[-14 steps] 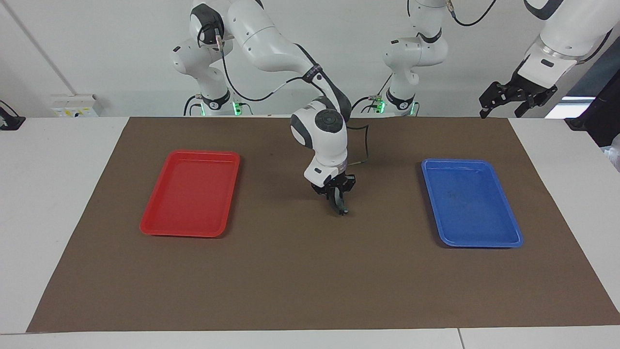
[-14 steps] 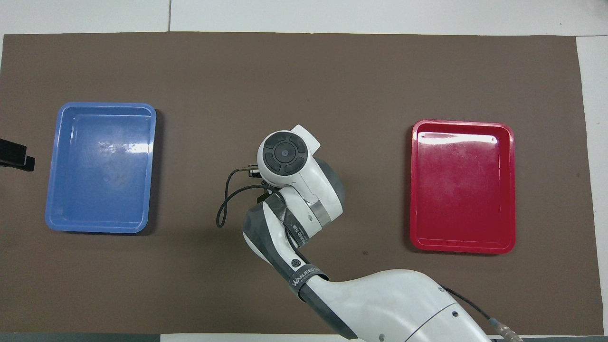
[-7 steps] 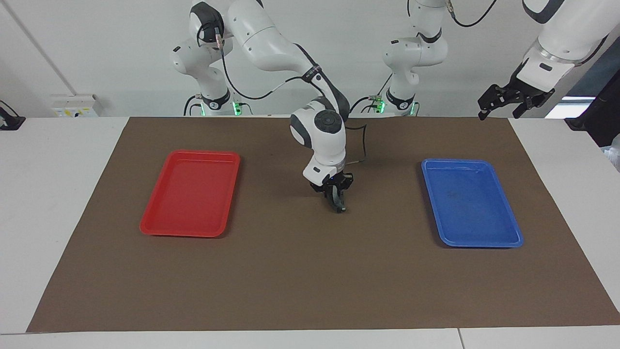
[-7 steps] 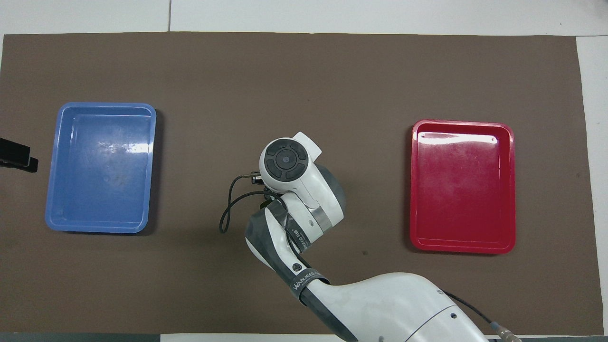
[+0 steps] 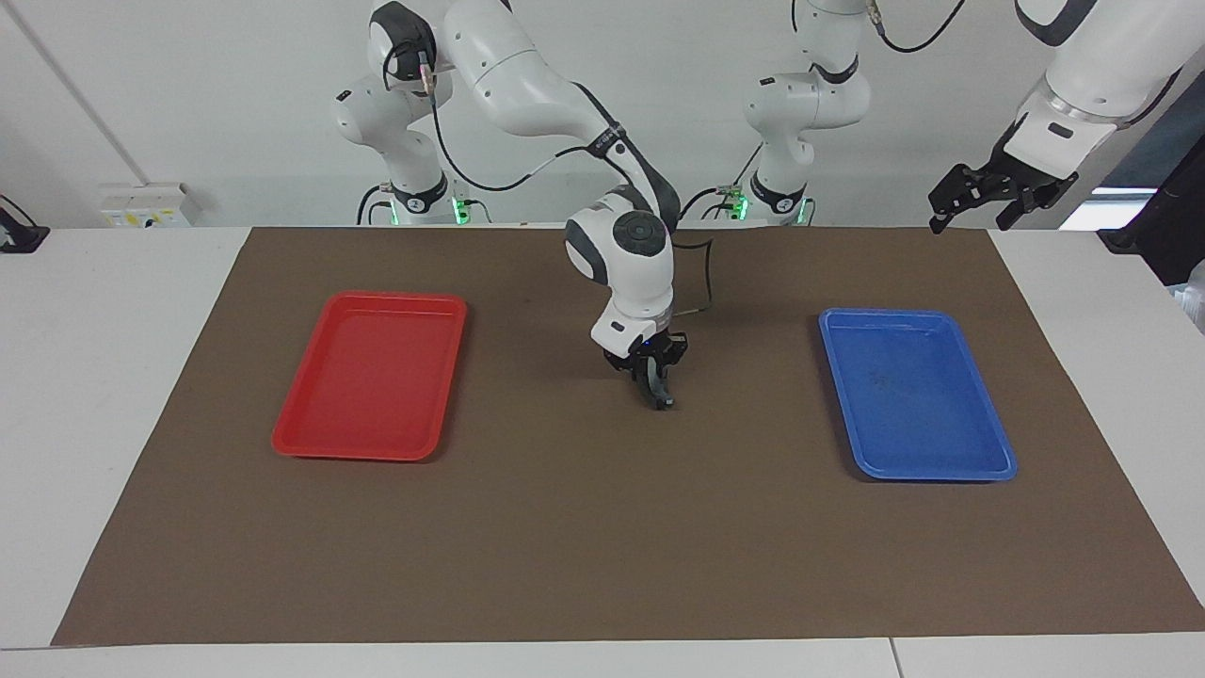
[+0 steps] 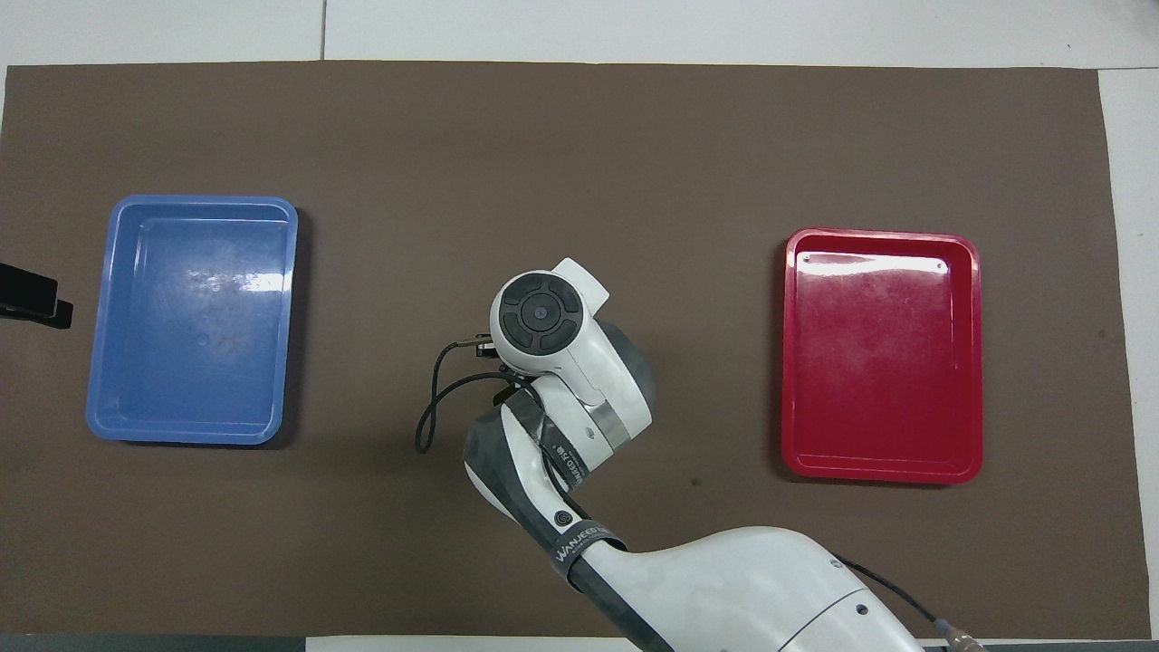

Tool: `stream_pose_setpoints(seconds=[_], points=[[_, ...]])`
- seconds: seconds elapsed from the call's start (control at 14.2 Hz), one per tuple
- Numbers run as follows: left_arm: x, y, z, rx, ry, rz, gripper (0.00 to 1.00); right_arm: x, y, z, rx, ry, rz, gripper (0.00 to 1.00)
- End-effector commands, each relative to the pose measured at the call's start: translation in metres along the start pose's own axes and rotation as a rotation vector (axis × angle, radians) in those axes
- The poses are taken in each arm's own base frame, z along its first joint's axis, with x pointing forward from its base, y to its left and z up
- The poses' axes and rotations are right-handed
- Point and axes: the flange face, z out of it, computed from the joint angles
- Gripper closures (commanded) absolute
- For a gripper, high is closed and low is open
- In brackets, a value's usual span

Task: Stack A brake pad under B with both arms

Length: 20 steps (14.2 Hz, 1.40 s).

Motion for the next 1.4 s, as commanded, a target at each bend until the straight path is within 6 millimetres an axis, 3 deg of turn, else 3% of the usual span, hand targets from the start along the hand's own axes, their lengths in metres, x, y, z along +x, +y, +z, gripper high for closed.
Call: stream_pose_setpoints(seconds=[0.0, 0.21, 0.35, 0.63, 0.77, 0.84, 1.05, 1.33], points=[[-0.006, -0.001, 0.001, 0.009, 0.008, -0.015, 0.01, -0.005, 0.003, -0.008, 0.027, 0.003, 0.002, 0.78], [-0.006, -0.001, 0.001, 0.009, 0.008, -0.015, 0.01, -0.007, 0.006, -0.004, 0.028, 0.006, 0.003, 0.52], [-0.006, -0.001, 0.001, 0.009, 0.008, -0.015, 0.01, -0.006, 0.005, -0.006, 0.036, 0.018, 0.004, 0.03], [-0.006, -0.001, 0.001, 0.009, 0.008, -0.015, 0.01, 0.001, -0.003, -0.023, 0.044, 0.047, -0.012, 0.0], [-0.006, -0.001, 0.001, 0.009, 0.008, -0.015, 0.01, 0.015, 0.01, -0.048, 0.033, 0.08, -0.011, 0.0], [-0.006, -0.001, 0.001, 0.009, 0.008, -0.015, 0.01, 0.024, 0.026, -0.07, 0.017, 0.106, -0.009, 0.0], [-0.006, -0.001, 0.001, 0.009, 0.008, -0.015, 0.01, 0.055, 0.106, -0.147, -0.011, 0.117, 0.093, 0.0], [-0.006, -0.001, 0.001, 0.009, 0.008, -0.015, 0.01, 0.071, 0.258, -0.228, -0.097, 0.027, 0.05, 0.0]])
